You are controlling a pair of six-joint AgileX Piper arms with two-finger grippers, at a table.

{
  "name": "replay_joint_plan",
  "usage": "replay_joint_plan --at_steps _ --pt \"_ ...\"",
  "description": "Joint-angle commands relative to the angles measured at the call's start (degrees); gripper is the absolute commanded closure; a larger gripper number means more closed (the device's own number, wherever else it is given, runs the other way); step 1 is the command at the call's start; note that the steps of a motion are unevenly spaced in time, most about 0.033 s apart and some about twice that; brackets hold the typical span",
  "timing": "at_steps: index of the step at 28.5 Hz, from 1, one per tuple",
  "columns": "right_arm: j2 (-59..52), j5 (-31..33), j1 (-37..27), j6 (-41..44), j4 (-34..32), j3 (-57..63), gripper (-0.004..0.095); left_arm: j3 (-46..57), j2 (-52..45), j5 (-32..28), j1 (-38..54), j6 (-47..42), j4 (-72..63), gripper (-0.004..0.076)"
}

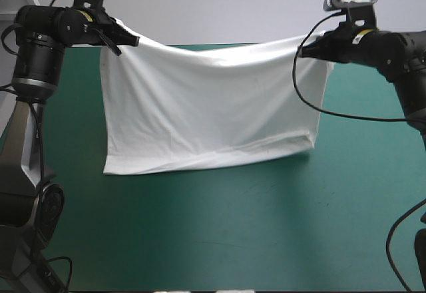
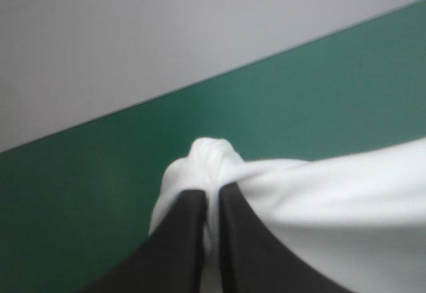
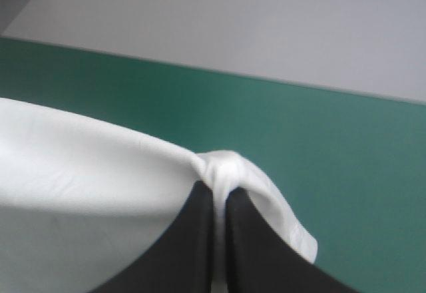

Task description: Fold the cloth

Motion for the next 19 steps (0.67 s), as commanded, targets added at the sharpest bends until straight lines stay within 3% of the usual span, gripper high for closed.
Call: replay_joint_plan --at_steps 1,7,19 --pt "0.2 -2.6 0.0 0.9 -2.6 -11.9 0.0925 -7.4 -3.5 -1.8 -0.1 -3.8 5.9 0.0705" --pt "3.9 2.4 0.0 0.9 -2.3 -26.0 0.0925 -12.9 -3.5 -0.2 -0.1 -7.4 8.2 0.0705" --pt "7.1 1.0 0.0 -1.0 -0.4 -29.3 0.0925 -14.9 -3.2 -3.1 -0.1 -6.3 5.0 0.0705"
